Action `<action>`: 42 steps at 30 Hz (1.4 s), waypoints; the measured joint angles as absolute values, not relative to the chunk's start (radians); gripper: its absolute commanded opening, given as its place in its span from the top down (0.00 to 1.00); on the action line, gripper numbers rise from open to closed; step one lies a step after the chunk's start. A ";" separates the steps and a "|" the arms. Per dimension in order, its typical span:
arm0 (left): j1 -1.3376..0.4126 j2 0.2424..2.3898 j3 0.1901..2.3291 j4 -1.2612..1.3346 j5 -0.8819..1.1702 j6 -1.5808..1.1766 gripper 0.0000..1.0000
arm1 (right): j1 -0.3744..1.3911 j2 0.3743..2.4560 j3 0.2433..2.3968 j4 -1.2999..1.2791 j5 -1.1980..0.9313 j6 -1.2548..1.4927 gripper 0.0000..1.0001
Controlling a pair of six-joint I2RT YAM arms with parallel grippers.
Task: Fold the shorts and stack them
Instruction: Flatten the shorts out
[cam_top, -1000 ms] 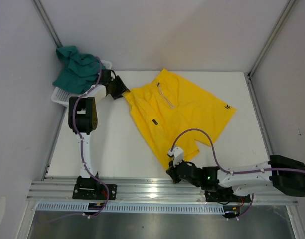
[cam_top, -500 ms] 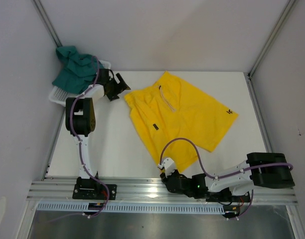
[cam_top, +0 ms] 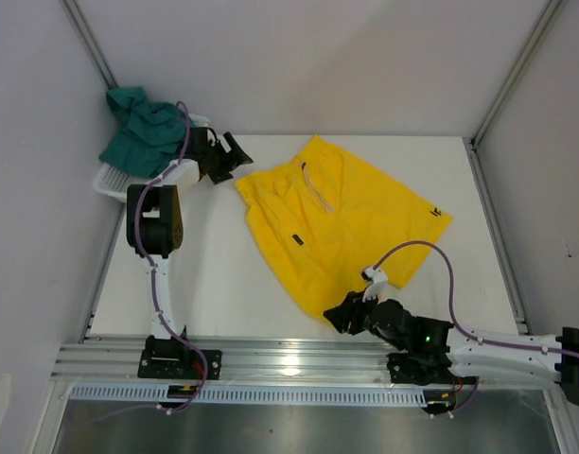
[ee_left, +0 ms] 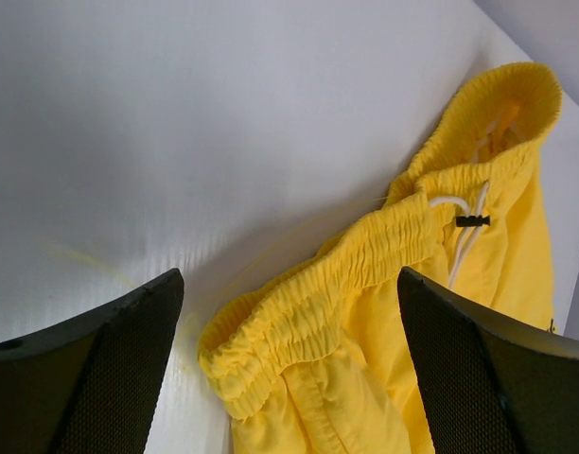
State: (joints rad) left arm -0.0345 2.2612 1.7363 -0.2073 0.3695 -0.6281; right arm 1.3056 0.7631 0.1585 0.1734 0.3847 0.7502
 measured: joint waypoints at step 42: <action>-0.070 2.265 1.754 -0.199 0.343 -0.541 0.06 | 1.708 1.358 0.474 0.149 0.504 0.390 0.29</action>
State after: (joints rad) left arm -0.0704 2.2646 1.7542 -0.1993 0.3431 -0.5411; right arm 1.7084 1.3582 0.4740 0.1493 0.5037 0.3904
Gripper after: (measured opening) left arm 0.936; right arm 0.663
